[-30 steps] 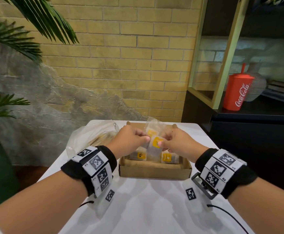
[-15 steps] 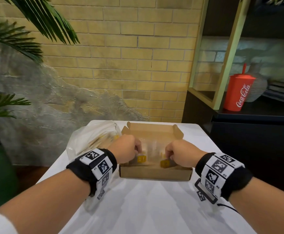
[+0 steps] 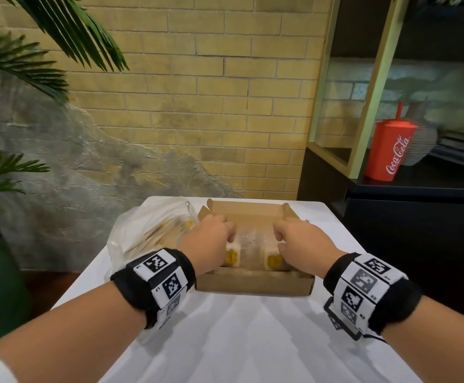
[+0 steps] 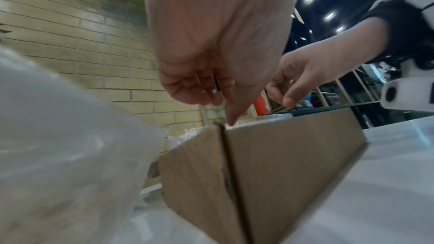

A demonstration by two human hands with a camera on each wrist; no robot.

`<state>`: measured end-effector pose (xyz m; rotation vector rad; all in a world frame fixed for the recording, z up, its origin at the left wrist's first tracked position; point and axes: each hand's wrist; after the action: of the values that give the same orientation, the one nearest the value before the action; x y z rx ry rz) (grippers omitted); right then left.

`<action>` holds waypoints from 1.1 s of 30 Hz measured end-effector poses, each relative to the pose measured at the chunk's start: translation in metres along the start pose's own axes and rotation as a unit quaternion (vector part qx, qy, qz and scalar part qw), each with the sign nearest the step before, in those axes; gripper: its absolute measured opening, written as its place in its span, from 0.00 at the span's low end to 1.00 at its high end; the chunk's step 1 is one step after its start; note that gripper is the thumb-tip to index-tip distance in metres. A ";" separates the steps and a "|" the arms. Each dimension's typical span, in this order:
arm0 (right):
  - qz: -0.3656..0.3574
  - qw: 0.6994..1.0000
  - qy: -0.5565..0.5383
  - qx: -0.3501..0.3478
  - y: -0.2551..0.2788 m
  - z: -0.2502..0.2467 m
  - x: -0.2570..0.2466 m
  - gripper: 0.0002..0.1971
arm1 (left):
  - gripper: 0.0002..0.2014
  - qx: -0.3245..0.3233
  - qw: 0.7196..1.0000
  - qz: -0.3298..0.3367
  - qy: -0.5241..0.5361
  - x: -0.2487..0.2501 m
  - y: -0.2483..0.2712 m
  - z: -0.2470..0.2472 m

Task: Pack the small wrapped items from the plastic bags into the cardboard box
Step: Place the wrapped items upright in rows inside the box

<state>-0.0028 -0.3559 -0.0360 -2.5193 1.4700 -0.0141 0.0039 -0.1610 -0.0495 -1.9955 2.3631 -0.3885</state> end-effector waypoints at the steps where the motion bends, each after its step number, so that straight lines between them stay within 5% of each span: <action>1: -0.012 1.000 0.000 -0.026 0.001 0.002 -0.001 0.06 | 0.12 -0.027 1.000 0.007 -0.006 0.002 0.001 0.002; 6: -0.021 0.974 0.005 -0.224 0.002 0.014 -0.002 0.17 | 0.14 -0.175 0.984 -0.015 -0.040 0.003 0.005 0.010; 16: -0.014 0.975 -0.008 -0.220 0.002 0.010 0.001 0.17 | 0.15 -0.195 0.978 -0.078 -0.008 0.002 0.002 0.005; 24: -0.005 0.980 -0.071 -0.188 0.002 0.007 0.005 0.17 | 0.15 -0.184 0.978 -0.085 0.048 -0.005 0.002 -0.002; 33: -0.074 0.970 -0.060 -0.223 0.005 0.001 -0.012 0.20 | 0.10 -0.050 0.976 -0.191 0.095 -0.042 -0.005 -0.040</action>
<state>-0.0127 -0.3475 -0.0370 -2.9104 1.3559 0.4876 0.0094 -0.1143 -0.0151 -2.5744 2.1226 -0.5006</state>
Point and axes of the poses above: each hand's wrist, its own y-axis away from the middle knuckle, its own z-axis out of the palm, x = y × z, and after that the axes turned 12 degrees about -z, right-handed
